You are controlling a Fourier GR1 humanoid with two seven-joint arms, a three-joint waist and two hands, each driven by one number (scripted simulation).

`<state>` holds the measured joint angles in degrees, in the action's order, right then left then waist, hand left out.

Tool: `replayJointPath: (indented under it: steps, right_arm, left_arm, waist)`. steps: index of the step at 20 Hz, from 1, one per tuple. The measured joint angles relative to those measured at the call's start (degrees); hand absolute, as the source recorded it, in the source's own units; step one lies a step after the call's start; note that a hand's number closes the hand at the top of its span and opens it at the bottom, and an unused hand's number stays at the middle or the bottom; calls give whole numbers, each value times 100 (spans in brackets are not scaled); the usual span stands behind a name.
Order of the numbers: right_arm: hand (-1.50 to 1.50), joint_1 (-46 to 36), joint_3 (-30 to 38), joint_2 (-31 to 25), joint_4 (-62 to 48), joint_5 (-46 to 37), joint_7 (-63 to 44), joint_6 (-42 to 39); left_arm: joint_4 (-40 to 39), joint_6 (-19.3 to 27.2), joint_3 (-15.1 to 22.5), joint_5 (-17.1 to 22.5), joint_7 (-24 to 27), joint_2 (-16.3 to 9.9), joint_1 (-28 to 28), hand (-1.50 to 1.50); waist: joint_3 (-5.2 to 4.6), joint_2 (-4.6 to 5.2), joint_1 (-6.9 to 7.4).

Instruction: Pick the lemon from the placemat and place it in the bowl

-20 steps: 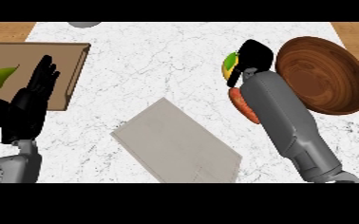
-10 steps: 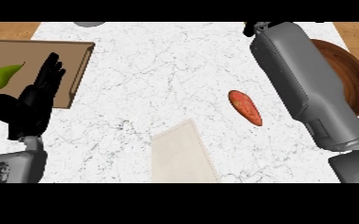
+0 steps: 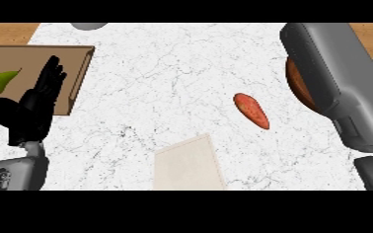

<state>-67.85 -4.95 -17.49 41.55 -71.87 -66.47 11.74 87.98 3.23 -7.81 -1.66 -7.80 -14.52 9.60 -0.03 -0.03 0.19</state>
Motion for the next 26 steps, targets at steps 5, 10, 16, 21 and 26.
replayJointPath:
  steps: [5,10,16,21,26]
  right_arm:
    - [150,475,489,-267,171,42,289,357]
    - [150,1002,959,-555,207,190,701,803]
    - [150,1476,1504,-878,-204,489,1356,1565]
    - [150,1730,1876,-1135,-751,832,1482,1265]
    - [-150,1977,2367,-1161,-1108,1452,1864,1221]
  left_arm:
    - [95,-18,2,5,13,20,-103,0]
    - [101,-76,-42,18,69,-10,-143,0]
    - [73,-224,-123,102,66,-82,-136,0]
    - [136,-192,-94,65,28,-35,-114,0]
    - [270,-143,-61,6,-22,22,-187,0]
  waist:
    - [3,3,-6]
    - [5,14,0]
    - [7,35,46]
    - [5,38,56]
    - [9,34,56]
